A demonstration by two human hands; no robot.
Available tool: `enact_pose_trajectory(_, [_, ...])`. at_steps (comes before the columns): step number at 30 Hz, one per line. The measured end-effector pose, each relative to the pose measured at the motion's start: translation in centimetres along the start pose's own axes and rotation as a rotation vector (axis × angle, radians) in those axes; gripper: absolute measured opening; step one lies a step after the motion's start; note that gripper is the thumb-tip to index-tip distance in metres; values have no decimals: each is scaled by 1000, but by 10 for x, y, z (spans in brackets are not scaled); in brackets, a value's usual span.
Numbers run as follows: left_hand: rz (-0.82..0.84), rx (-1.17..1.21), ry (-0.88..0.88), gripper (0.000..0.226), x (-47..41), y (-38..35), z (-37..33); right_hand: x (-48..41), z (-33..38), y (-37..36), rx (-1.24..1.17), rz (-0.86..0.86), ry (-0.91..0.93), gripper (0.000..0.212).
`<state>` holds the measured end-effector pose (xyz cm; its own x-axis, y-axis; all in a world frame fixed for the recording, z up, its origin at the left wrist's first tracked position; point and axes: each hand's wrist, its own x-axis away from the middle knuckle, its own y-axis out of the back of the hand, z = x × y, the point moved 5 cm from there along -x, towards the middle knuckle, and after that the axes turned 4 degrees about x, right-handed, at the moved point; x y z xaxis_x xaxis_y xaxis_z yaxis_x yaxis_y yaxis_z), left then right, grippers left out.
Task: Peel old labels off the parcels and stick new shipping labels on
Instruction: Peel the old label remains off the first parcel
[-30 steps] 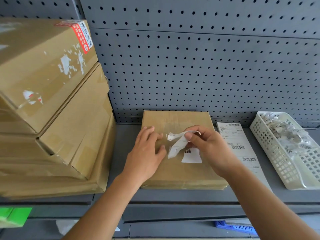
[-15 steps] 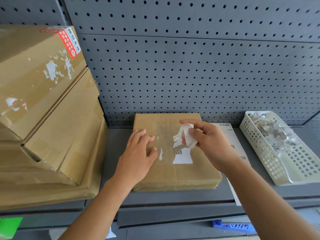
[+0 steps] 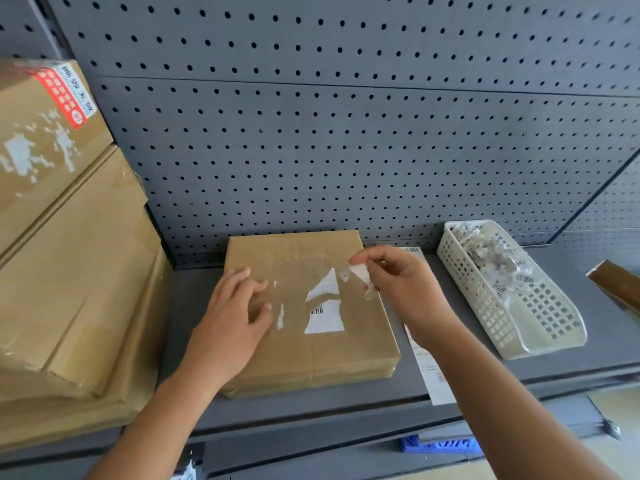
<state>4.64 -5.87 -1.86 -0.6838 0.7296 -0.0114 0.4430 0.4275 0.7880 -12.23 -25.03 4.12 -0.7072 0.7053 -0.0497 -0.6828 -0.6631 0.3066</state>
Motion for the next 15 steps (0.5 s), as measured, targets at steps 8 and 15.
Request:
enact_pose_trajectory(8, [-11,14,-9,43,-1,-1,1,6,-4,30,-27,-27,-13,27])
enact_pose_trajectory(15, [-19,22,-14,42,-2,-1,2,14,-17,54,5,47,-33,41])
